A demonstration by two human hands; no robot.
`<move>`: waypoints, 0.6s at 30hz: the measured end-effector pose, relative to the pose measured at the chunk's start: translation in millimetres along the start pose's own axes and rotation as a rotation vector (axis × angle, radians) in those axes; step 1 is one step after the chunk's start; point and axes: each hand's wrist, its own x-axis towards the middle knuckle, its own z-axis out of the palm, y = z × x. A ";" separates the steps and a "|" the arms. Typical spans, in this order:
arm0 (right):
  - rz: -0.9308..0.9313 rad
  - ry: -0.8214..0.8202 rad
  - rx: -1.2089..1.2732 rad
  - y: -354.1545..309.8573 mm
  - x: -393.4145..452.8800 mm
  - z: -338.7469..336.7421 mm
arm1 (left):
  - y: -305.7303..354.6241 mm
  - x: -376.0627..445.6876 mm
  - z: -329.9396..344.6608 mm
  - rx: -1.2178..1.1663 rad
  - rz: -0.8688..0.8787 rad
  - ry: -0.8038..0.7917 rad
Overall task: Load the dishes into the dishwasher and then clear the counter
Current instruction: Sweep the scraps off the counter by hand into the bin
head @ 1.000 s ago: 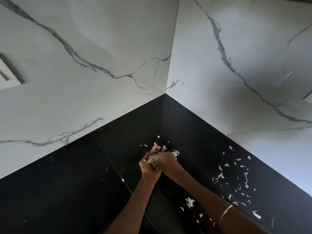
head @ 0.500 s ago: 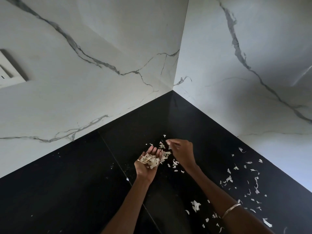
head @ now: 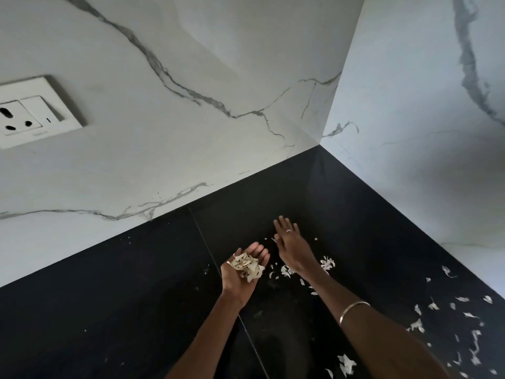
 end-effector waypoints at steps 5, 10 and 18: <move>-0.210 -0.113 -0.059 -21.8 -32.1 9.1 | 2.3 4.5 3.9 -0.037 0.000 0.000; -0.282 -0.059 -0.132 -11.2 -70.1 -0.1 | 3.6 1.1 3.3 -0.018 0.010 -0.009; -0.126 -0.006 -0.243 50.7 -114.2 -30.3 | -3.8 -3.0 3.5 -0.031 -0.004 -0.013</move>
